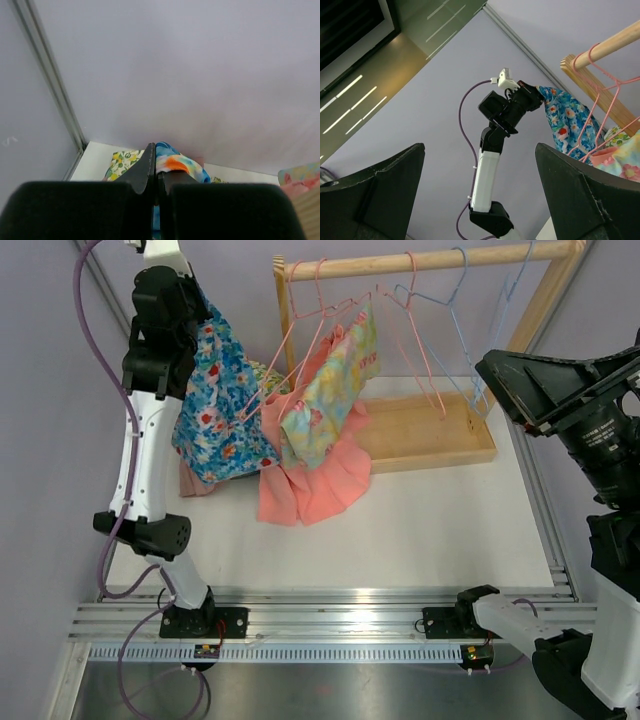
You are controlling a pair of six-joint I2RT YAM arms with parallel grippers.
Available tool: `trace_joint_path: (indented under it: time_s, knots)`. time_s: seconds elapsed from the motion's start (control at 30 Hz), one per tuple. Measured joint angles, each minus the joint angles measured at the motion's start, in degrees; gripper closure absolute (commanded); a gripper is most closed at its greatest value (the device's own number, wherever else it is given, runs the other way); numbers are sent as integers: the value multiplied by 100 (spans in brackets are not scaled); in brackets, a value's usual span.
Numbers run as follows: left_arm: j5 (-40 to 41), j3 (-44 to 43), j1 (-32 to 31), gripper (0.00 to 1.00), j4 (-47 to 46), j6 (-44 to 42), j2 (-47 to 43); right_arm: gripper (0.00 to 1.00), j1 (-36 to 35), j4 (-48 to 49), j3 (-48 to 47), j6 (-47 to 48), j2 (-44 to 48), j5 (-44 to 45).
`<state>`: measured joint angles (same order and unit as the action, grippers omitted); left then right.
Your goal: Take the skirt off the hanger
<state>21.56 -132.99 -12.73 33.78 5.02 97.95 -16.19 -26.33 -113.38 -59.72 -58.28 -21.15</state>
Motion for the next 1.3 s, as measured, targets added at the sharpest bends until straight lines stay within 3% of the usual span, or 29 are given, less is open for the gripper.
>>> trace_joint_path:
  time_s: [0.23,0.3,0.33,0.37,0.47,0.57,0.8,1.03,1.3]
  knots:
    - [-424,-531,271,100,-516,-2,1209,1,0,-20,782,420,422,498]
    - [-538,-531,350,91,-662,-4,1534,1,0,39,1080,704,577,542]
    - [-555,-503,378,38,-745,-7,1692,1,0,61,1250,874,662,542]
    - [-562,-428,411,1,-809,-15,1825,1,0,72,1386,1067,715,514]
    - [-562,-37,490,1,-809,181,2033,0,0,-249,1316,1652,597,457]
    - [-531,1016,551,1,-907,487,1847,3,0,-964,452,2299,-83,380]
    - [-459,4367,382,1,-883,1102,-334,5,-225,-1956,-684,3178,-1821,719]
    - [-68,5274,-601,1,-750,1263,-2892,7,-1023,-2496,-990,3521,-3075,1464]
    - [557,6861,-1843,1,378,1567,-4498,10,-1633,-2118,-1624,3456,-3768,1582]
